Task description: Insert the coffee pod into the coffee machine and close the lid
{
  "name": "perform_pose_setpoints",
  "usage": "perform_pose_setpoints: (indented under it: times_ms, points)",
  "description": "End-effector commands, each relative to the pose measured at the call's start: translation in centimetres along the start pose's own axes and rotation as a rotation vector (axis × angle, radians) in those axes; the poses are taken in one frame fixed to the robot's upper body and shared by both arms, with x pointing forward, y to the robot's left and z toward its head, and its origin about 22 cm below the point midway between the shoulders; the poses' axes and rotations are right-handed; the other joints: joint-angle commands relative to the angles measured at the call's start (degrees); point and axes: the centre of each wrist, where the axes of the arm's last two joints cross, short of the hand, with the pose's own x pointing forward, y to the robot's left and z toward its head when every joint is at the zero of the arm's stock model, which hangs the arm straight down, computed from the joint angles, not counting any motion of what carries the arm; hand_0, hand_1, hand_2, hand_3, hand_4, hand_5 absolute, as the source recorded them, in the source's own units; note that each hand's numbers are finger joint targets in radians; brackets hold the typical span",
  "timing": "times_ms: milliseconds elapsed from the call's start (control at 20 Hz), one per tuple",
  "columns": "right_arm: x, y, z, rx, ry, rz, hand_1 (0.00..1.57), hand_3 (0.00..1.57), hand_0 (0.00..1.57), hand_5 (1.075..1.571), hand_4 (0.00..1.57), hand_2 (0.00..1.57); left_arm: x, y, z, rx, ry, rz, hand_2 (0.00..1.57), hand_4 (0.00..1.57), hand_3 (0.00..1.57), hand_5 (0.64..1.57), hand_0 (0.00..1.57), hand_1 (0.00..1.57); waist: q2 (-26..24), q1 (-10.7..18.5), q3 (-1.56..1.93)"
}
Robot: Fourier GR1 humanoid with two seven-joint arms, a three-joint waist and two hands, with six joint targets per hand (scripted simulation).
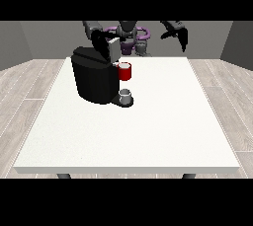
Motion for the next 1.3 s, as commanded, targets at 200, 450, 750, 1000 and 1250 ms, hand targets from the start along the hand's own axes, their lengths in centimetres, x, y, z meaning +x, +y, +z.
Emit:
perform_pose_setpoints:
  times_ms: [200, 450, 750, 1000, 1250]
  points:
    - [4.5, 2.9, -1.9, 0.037, -0.105, 0.083, 0.00, 0.00, 0.00, 1.571, 0.00, 0.00, 1.7, -0.5, -1.5, -0.026, -0.027, -0.033, 0.00, 0.32, 0.00, 1.571, 0.00, 0.00, 2.2, 3.0, -0.17]
    - [4.4, 4.2, -1.4, 0.074, -0.123, 0.106, 0.00, 0.00, 0.00, 1.571, 0.00, 0.00, 1.3, -0.8, -1.4, -0.036, -0.023, -0.015, 0.00, 0.33, 0.00, 1.571, 0.00, 0.00, 2.0, 4.0, -0.15]
    - [9.2, 5.1, -1.9, 0.057, -0.185, 0.199, 0.00, 0.00, 0.00, 1.571, 0.22, 0.00, 1.5, -2.1, -2.5, -0.086, -0.073, -0.013, 0.00, 0.41, 0.00, 1.571, 0.00, 0.00, 4.4, 7.5, -0.17]
    - [13.0, 3.5, -2.0, 0.002, -0.210, 0.221, 0.00, 0.00, 0.00, 1.571, 0.16, 0.00, 1.6, -1.2, -2.9, -0.091, -0.116, -0.011, 0.00, 0.40, 0.00, 1.571, 0.00, 0.00, 6.5, 10.1, -0.25]
    - [15.0, 1.6, -1.4, -0.034, -0.196, 0.257, 0.00, 0.00, 0.00, 1.571, 0.09, 0.00, 2.6, -2.5, -3.7, -0.159, -0.123, -0.005, 0.00, 0.44, 0.00, 1.571, 0.00, 0.00, 6.8, 14.1, -0.19]
